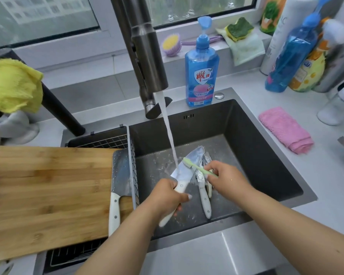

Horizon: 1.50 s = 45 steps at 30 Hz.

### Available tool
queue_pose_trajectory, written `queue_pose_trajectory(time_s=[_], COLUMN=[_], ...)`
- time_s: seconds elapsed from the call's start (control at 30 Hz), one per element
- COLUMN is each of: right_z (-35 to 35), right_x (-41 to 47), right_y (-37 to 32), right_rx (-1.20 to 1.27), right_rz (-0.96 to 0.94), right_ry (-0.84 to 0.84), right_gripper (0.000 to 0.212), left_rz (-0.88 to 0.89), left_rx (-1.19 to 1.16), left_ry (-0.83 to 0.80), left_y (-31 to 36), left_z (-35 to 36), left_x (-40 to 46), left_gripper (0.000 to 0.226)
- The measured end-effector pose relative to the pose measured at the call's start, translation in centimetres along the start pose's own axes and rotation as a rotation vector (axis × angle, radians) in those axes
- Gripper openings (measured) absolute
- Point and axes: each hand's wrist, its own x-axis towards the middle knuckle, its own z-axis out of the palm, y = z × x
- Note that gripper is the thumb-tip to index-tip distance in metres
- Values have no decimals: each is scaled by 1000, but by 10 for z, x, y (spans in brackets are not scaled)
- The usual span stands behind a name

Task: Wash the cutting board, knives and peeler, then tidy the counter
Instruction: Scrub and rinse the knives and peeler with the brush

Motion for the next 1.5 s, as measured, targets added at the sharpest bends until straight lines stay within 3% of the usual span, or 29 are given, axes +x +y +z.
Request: queue_pose_trajectory(time_s=[0.13, 0.33, 0.5, 0.7, 0.9, 1.1, 1.3, 1.5], right_z=[5, -14, -3, -11, 1, -3, 4, -7], right_x=[-17, 5, -11, 9, -12, 6, -12, 10], right_y=[-11, -5, -8, 0, -7, 0, -6, 0], right_rx=[96, -9, 136, 27, 107, -36, 94, -7], right_rz=[-100, -34, -75, -15, -9, 76, 56, 123], right_ry=[-150, 14, -127, 36, -121, -10, -177, -38], right_gripper=[6, 10, 15, 10, 6, 9, 7, 8], left_rz=[14, 47, 42, 34, -17, -60, -95, -84], left_rx=[-20, -53, -75, -102, -139, -140, -126, -130], left_ry=[27, 21, 39, 26, 5, 6, 30, 25], left_y=[2, 7, 7, 5, 3, -1, -7, -6], left_z=[-3, -1, 1, 3, 4, 6, 1, 3], left_x=[0, -3, 0, 0, 0, -3, -1, -5], left_gripper=[12, 15, 18, 23, 28, 27, 26, 25])
